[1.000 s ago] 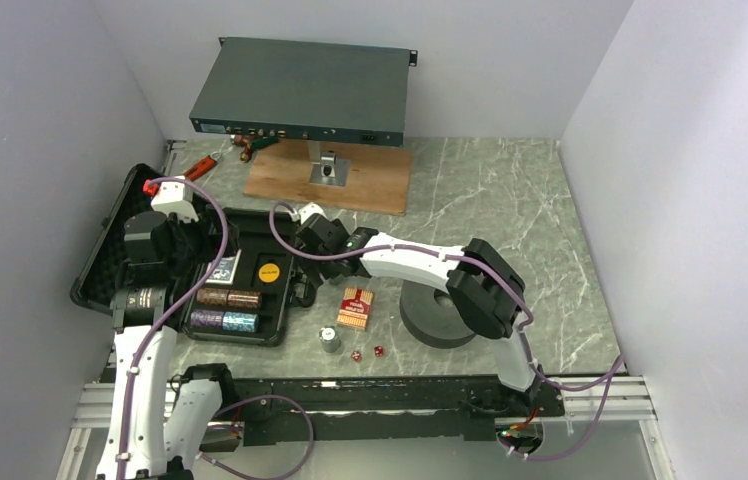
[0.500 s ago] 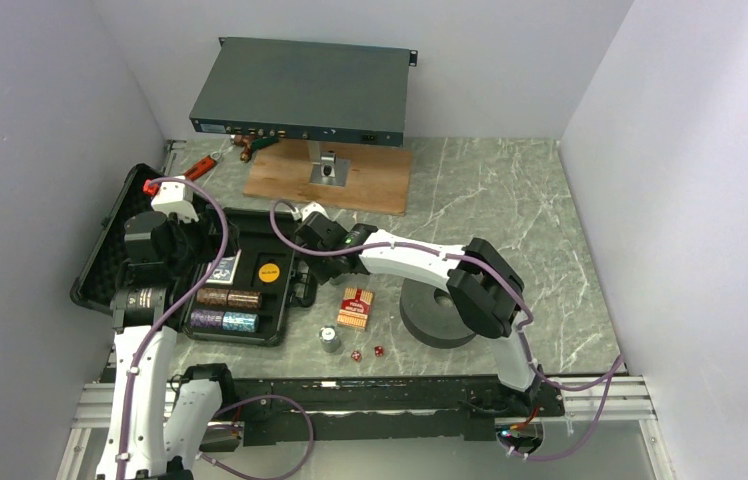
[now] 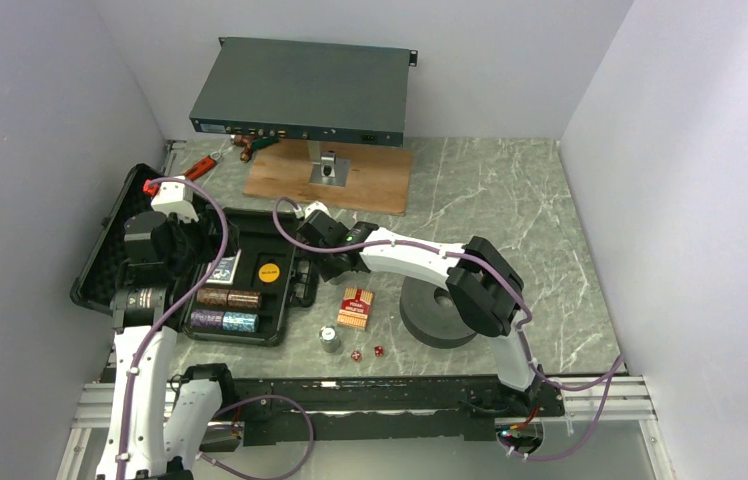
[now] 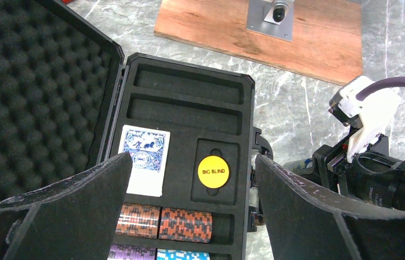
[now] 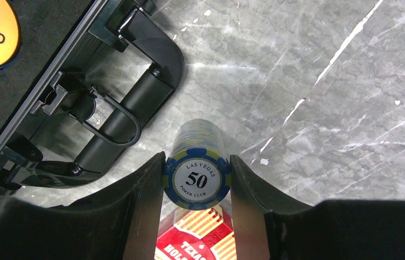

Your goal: Pack up texas hold em set

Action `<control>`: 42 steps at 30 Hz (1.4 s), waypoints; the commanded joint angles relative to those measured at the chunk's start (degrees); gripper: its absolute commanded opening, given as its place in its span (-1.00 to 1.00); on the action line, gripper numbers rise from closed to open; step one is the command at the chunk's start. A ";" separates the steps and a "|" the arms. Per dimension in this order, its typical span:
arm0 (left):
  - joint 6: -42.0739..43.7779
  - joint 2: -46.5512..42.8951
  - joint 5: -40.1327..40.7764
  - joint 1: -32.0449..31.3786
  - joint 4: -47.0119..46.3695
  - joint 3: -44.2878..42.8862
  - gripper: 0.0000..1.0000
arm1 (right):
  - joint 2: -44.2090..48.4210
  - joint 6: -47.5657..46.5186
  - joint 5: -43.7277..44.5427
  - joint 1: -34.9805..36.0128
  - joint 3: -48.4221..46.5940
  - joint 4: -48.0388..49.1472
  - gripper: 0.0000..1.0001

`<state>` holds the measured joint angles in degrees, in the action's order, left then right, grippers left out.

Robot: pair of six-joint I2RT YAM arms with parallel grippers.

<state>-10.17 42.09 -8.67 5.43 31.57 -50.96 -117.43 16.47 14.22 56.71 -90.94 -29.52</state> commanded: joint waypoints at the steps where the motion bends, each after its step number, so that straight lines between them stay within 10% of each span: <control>1: 0.81 -0.61 0.60 -0.16 -1.27 -0.48 0.80 | 0.38 0.31 -0.22 -0.28 -2.04 -1.04 -0.72; 5: 0.55 -0.48 0.72 -0.16 -1.53 -0.33 0.80 | 3.08 0.57 -0.14 -0.28 -1.88 -1.04 -1.00; 42: 2.89 -7.69 -5.35 -6.57 -14.12 6.57 0.99 | 40.29 3.83 -3.26 -0.37 27.46 15.06 -1.00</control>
<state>-9.61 37.65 -9.76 -0.99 23.77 -46.04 -81.91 20.97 11.31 56.64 -62.06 -19.66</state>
